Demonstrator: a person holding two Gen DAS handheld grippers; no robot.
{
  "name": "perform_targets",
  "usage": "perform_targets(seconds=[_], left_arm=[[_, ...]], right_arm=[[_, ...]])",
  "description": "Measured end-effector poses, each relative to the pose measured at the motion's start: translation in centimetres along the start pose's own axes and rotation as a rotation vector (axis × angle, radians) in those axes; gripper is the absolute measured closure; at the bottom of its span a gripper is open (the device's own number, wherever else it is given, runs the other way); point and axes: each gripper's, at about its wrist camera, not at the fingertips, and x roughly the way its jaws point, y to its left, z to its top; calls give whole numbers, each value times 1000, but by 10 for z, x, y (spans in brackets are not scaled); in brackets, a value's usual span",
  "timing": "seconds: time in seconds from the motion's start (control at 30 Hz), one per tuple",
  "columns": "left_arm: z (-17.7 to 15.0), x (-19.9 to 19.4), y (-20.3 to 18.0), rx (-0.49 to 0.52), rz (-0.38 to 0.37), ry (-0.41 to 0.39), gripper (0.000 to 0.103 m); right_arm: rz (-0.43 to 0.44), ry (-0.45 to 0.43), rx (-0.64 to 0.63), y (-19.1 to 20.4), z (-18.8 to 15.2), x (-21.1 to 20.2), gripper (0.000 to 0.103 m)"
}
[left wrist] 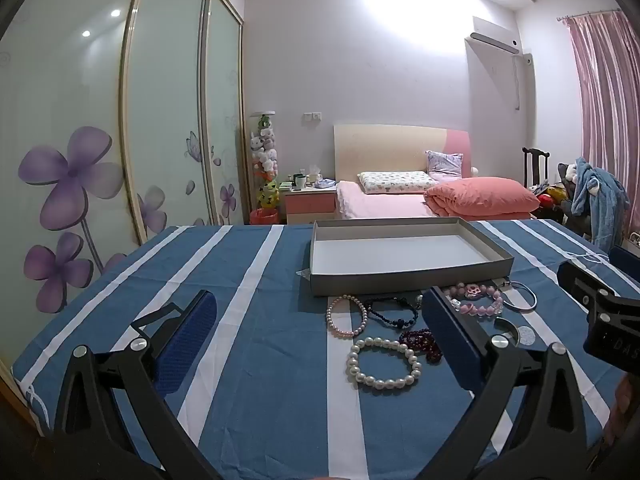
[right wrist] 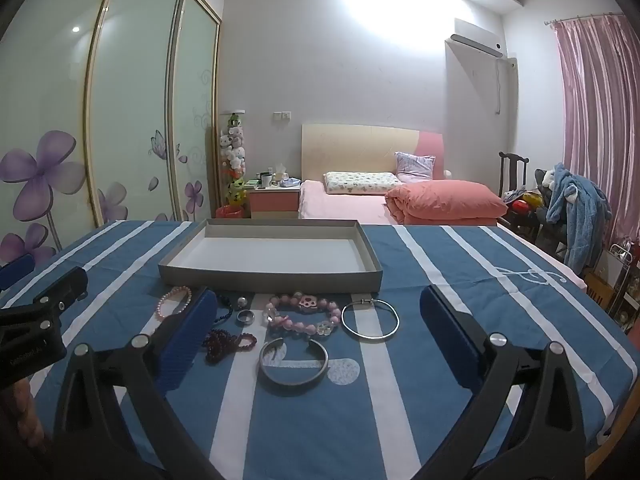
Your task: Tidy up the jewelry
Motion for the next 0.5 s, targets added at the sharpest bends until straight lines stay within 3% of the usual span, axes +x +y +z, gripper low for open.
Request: perform_targets(seconds=[0.5], left_arm=[[0,0,0,1,-1,2,2]], right_arm=[[1,2,3,-1,-1,0,4]])
